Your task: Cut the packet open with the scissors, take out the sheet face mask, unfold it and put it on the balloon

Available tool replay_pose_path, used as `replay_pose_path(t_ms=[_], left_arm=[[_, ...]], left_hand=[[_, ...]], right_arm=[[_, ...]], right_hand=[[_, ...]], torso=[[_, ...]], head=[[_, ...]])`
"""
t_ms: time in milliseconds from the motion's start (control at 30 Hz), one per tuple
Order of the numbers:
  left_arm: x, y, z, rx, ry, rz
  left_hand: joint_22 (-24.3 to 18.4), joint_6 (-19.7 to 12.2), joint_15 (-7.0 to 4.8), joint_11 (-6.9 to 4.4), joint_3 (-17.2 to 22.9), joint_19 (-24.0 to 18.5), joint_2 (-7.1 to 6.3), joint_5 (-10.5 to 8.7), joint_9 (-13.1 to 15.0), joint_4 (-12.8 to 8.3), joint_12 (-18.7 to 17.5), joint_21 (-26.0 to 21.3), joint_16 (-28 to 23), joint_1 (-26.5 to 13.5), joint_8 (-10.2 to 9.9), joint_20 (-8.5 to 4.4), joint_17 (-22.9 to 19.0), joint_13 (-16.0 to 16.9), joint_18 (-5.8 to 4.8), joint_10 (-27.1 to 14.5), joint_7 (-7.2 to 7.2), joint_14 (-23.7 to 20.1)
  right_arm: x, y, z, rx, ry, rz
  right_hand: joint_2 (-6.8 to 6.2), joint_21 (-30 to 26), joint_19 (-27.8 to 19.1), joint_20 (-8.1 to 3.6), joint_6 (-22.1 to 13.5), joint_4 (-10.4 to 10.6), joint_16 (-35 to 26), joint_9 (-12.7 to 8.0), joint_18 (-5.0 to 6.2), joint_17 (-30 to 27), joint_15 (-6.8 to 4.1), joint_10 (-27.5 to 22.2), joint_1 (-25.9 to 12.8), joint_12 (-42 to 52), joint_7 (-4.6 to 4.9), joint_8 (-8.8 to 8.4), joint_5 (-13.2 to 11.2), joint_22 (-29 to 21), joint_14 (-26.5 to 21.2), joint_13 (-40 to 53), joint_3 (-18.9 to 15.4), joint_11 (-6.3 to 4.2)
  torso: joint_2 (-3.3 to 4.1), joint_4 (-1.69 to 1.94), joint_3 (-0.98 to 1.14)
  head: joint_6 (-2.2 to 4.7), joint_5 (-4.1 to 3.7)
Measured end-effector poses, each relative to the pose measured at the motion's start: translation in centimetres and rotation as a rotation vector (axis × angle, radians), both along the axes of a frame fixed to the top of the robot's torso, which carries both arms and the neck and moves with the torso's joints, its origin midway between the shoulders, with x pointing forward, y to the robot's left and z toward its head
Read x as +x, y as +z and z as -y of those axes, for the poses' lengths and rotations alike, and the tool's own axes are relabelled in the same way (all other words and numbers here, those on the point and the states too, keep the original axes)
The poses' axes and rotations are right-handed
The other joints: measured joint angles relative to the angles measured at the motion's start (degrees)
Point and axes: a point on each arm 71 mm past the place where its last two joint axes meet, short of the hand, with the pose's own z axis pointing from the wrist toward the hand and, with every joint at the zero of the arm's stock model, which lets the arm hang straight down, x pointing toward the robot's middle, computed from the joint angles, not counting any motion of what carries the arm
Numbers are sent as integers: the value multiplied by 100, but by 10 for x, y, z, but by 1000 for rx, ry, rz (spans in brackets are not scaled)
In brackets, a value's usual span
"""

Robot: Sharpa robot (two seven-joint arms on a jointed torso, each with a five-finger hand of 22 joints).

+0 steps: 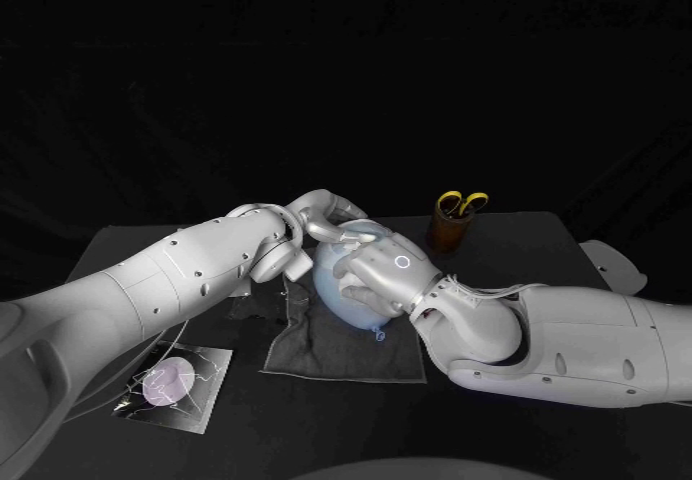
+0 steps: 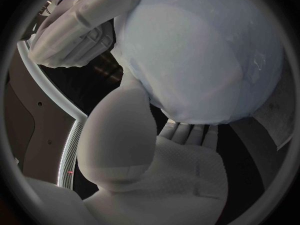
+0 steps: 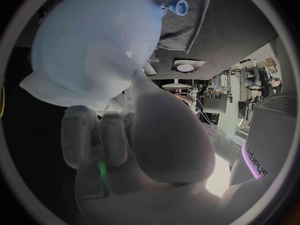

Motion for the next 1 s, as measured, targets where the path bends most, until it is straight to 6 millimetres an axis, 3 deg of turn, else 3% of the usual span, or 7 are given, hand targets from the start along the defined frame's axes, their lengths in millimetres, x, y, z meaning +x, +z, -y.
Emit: replay_pose_path(t_ms=[267,367,533,1000], left_arm=[[0,0,1,-1,-1,-1],[0,0,1,-2,-1,-2],[0,0,0,-4,0,-4],[0,0,1,-8,0,-8]], left_hand=[[1,0,0,0,0,0,0,0,-1,0,0,0,0,0,0,0,0,0,0,0,0,0],[0,0,0,17,9,0,6,0,-1,10,0,0,0,6,0,0,0,0,0,17,0,0],[-5,0,0,31,16,0,28,0,-1,16,0,0,0,27,0,0,0,0,0,30,0,0],[-4,0,0,30,32,0,28,0,5,0,0,0,0,27,0,0,0,0,0,30,0,0]], right_arm=[[-1,-1,-1,-25,-8,1],[-1,-1,-1,-27,-10,4],[-2,0,-1,-26,-10,7],[-7,4,7,6,-7,25]], right_hand=[[181,17,21,-22,323,-42,17,12,0,0,-38,32,174,14,-74,99,0,3,-5,14,362,8],[362,19,18,-44,432,-34,17,49,-1,0,-97,32,79,45,-144,172,-1,3,-7,29,497,8],[511,19,28,-94,459,-16,16,95,-1,0,-140,31,-40,48,-172,252,-3,4,-5,15,638,7],[598,63,19,-143,465,-45,-3,178,-3,-5,-166,8,-117,46,-203,381,0,0,-18,0,883,-15]], torso=[[-4,3,-3],[-3,3,-3],[-1,2,-2],[-3,0,-1]], head=[[-6,-3],[-7,-3],[-7,0],[-7,-23]])
